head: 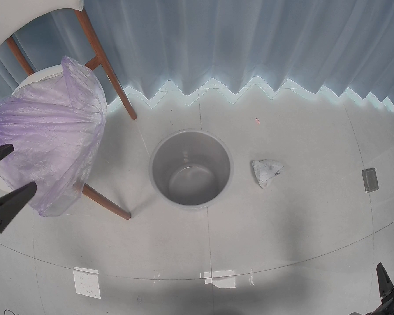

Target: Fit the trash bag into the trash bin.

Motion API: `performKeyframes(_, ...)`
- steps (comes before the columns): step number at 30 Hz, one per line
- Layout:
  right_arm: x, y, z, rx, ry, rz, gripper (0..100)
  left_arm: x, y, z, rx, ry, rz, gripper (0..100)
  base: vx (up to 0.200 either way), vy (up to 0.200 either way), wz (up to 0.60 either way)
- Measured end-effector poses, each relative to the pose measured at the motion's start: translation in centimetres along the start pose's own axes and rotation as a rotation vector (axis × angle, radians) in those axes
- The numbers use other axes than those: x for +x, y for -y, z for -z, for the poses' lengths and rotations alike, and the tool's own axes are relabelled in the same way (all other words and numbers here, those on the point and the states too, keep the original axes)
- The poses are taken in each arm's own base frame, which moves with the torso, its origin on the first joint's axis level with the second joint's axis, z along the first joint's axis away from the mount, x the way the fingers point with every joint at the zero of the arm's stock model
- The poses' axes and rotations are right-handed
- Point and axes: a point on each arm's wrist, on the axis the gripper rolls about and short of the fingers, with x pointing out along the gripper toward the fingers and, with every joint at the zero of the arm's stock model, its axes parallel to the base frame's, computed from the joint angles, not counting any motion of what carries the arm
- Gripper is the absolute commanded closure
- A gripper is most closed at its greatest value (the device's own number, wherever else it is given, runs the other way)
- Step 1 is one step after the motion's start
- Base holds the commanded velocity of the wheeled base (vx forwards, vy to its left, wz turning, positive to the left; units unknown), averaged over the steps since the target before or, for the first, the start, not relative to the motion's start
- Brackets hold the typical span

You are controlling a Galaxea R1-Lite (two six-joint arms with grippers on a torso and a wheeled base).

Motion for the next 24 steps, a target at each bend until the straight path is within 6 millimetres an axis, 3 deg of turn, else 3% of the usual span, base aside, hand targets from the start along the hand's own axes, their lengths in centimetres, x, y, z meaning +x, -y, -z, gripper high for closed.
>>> performKeyframes(7,0.0,0.0,0.0,0.000,0.000,0.001,0,-1.0,0.6,0.7,-0.027,-0.074,-0.015,0,0.200,0.200,0.00)
performKeyframes(24,0.0,0.0,0.0,0.000,-0.001,-0.001,0,-1.6,0.8,0.2,-0.007,-0.043,-0.017,0,0.188,0.188,0.00)
